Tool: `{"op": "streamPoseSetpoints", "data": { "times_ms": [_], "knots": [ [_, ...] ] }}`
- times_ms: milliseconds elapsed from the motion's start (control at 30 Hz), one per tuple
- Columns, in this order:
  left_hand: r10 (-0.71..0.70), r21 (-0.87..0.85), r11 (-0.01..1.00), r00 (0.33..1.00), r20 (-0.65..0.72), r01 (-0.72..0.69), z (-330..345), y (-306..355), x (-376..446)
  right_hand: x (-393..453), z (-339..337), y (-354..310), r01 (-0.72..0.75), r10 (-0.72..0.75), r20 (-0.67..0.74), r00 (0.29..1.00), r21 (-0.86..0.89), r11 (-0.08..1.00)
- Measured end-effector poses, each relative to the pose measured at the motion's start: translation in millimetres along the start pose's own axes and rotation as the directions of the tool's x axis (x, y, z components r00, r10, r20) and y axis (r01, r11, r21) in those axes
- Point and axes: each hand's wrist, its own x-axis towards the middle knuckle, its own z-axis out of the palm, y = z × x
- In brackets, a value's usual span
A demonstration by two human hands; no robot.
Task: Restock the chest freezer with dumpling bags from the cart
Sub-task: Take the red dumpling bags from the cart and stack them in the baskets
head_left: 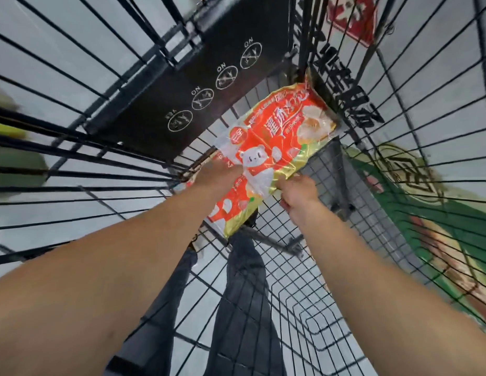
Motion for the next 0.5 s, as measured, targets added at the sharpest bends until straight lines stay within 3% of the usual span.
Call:
{"op": "streamPoseSetpoints", "data": {
  "times_ms": [100, 167, 233, 267, 333, 367, 433, 500],
  "knots": [
    [-0.108, -0.242, 0.963, 0.993, 0.045, 0.115, 7, 2, 2, -16, -8, 2, -0.070, 0.061, 0.170, 0.984, 0.048, 0.996],
    [-0.152, -0.302, 0.940, 0.987, 0.043, 0.158, 13, 0, 5, -28, -13, 7, -0.086, 0.069, 0.285, 0.956, 0.048, 0.995],
    [-0.127, -0.194, 0.974, 0.991, -0.048, 0.116, 17, -5, 8, -35, -19, 14, -0.071, 0.063, 0.342, 0.937, 0.011, 0.997],
    [-0.066, -0.030, 0.998, 0.992, -0.109, 0.063, 14, -8, 13, -34, -22, 17, -0.057, 0.065, 0.330, 0.942, -0.033, 0.998],
    [0.091, 0.387, 0.922, 0.981, -0.174, -0.017, 8, -11, 21, -23, -31, 19, -0.071, 0.088, 0.186, 0.979, -0.093, 0.993],
    [0.146, 0.493, 0.869, 0.972, -0.182, -0.038, 5, -9, 22, -14, -38, 19, -0.078, 0.083, 0.066, 0.994, -0.079, 0.994],
    [0.192, 0.568, 0.820, 0.967, -0.169, -0.064, 0, -8, 26, 5, -52, 12, 0.028, -0.051, -0.191, 0.980, -0.124, 0.992],
    [0.215, 0.560, 0.823, 0.964, -0.159, -0.091, -2, -10, 31, 25, -62, 3, 0.140, -0.256, -0.299, 0.919, -0.358, 0.923]
  ]
}}
